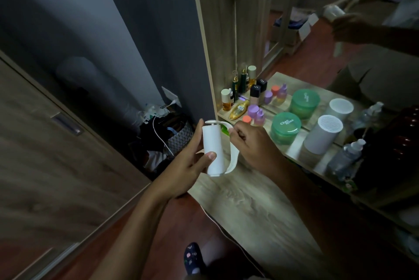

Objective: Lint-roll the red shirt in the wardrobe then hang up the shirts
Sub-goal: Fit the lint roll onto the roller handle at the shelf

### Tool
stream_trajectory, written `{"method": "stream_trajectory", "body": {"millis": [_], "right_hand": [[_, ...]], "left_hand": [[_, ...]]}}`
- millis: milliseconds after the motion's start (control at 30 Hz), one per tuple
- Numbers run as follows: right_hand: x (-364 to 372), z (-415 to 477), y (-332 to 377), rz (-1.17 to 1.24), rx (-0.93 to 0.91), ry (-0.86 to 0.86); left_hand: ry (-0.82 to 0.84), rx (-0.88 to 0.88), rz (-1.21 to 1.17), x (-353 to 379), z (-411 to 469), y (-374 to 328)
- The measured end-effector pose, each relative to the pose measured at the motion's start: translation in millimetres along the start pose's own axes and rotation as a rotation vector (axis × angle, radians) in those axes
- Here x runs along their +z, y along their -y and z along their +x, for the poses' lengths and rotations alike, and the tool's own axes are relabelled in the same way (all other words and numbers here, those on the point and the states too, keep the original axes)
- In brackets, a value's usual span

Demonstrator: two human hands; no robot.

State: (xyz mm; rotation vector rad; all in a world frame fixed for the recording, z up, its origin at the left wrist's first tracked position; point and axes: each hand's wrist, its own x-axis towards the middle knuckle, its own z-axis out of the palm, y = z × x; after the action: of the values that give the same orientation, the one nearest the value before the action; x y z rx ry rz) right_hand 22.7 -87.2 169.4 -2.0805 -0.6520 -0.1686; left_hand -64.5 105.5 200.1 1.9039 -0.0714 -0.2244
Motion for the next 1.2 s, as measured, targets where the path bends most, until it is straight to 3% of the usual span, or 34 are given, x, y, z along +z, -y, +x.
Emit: {"method": "stream_trajectory", "body": {"millis": [233,733,1000,1200], "right_hand": [[-1.8,-3.9,6.4,0.001,-0.058,0.025],[7.9,-8.4,8.2,-0.015,-0.036,0.057],[8.6,-7.8,18.0,0.070,0.005,0.128],[16.7,-3.6,28.4,0.134,0.013,0.224]], "left_hand": [[0.011,0.091,0.227,-7.0,-2.5,-4.9],[-0.049,0.051,0.435,-4.6,-10.0,2.2],[-0.081,0.083,0.280,-15.4,-14.9,2.8],[-0.275,0.085,0.172,-43.8,-21.1,4.1]]}}
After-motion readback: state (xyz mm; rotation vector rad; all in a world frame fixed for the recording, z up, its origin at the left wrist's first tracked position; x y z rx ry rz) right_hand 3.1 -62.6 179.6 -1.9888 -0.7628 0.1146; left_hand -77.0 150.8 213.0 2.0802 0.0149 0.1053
